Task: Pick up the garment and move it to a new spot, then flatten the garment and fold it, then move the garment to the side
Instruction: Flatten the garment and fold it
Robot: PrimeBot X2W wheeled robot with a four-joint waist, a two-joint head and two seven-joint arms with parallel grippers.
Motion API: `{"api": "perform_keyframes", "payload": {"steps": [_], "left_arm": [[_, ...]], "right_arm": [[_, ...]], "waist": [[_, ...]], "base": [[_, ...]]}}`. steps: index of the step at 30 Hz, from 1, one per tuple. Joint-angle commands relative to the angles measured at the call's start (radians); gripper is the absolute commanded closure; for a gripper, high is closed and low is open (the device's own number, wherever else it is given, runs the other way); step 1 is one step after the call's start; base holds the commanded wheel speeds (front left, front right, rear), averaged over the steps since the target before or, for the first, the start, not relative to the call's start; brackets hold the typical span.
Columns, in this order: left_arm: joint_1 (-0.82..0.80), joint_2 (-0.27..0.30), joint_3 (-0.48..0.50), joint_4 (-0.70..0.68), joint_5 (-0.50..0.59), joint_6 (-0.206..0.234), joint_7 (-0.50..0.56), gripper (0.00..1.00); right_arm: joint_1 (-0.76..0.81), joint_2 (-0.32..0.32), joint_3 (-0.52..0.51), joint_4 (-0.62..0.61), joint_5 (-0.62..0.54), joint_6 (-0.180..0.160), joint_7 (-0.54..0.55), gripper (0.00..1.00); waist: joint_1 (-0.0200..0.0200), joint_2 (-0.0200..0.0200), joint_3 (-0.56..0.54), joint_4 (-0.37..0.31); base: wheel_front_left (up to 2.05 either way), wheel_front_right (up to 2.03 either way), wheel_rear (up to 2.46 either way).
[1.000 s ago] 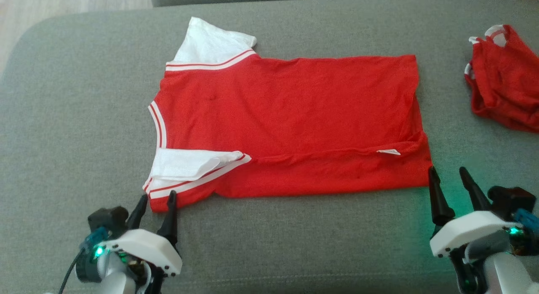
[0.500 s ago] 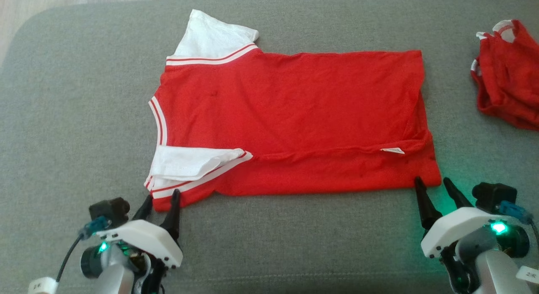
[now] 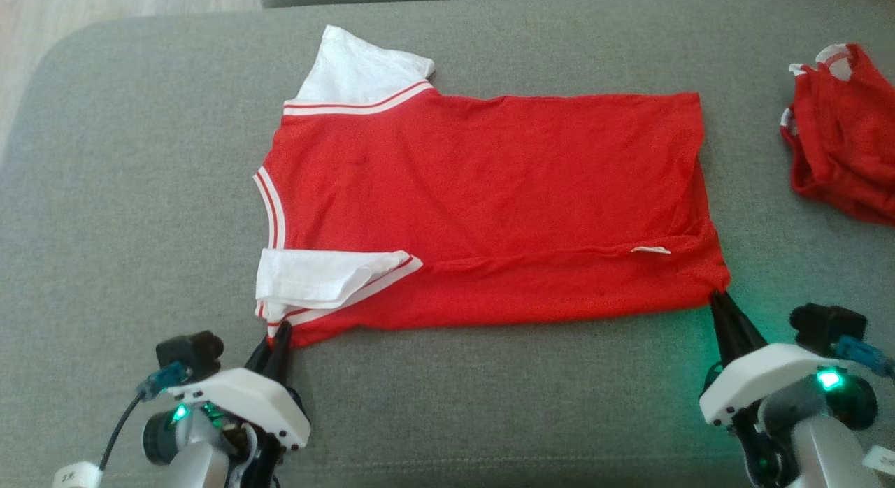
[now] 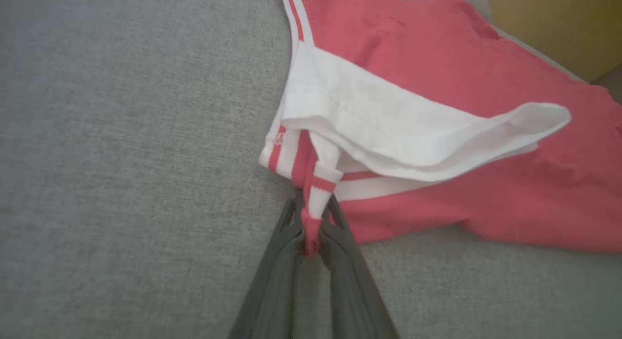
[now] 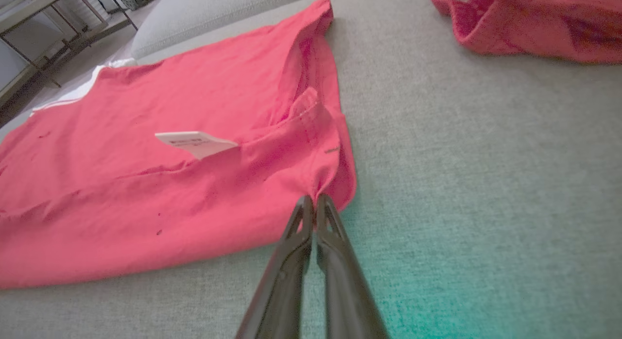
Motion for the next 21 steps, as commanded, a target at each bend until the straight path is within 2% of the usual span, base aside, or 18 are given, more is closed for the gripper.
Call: {"api": "perform_keyframes", "payload": {"steps": [1,17,18,19,20,21], "left_arm": [[0.001,0.024,0.032,-0.041,-0.001,0.011,-0.009,1.00],[0.203,0.041,0.039,-0.234,-0.025,0.082,0.074,1.00],[0.211,0.041,0.036,-0.243,-0.026,0.084,0.080,0.82],[0.217,0.040,0.034,-0.251,-0.027,0.087,0.085,0.10],[0.221,0.040,0.032,-0.259,-0.025,0.091,0.089,0.00],[0.223,0.039,0.031,-0.269,-0.024,0.095,0.087,0.00]], "right_arm": [[0.013,-0.002,0.009,-0.048,0.011,-0.001,-0.018,1.00],[0.236,0.033,-0.053,-0.198,0.005,-0.001,0.038,1.00],[0.241,0.035,-0.053,-0.200,0.005,-0.001,0.044,1.00],[0.244,0.036,-0.052,-0.203,0.006,-0.001,0.048,1.00],[0.245,0.037,-0.049,-0.208,0.007,-0.001,0.048,0.56],[0.243,0.037,-0.045,-0.215,0.005,-0.001,0.043,0.00]], "waist": [[0.0000,0.0000,-0.011,0.002],[0.0000,0.0000,-0.072,-0.004],[0.0000,0.0000,-0.074,-0.005],[0.0000,0.0000,-0.075,-0.006],[0.0000,0.0000,-0.076,-0.006],[0.0000,0.0000,-0.076,-0.007]], "base": [[0.00,0.00,0.00],[0.00,0.00,0.00],[0.00,0.00,0.00],[0.00,0.00,0.00],[0.00,0.00,0.00],[0.00,0.00,0.00]]}}
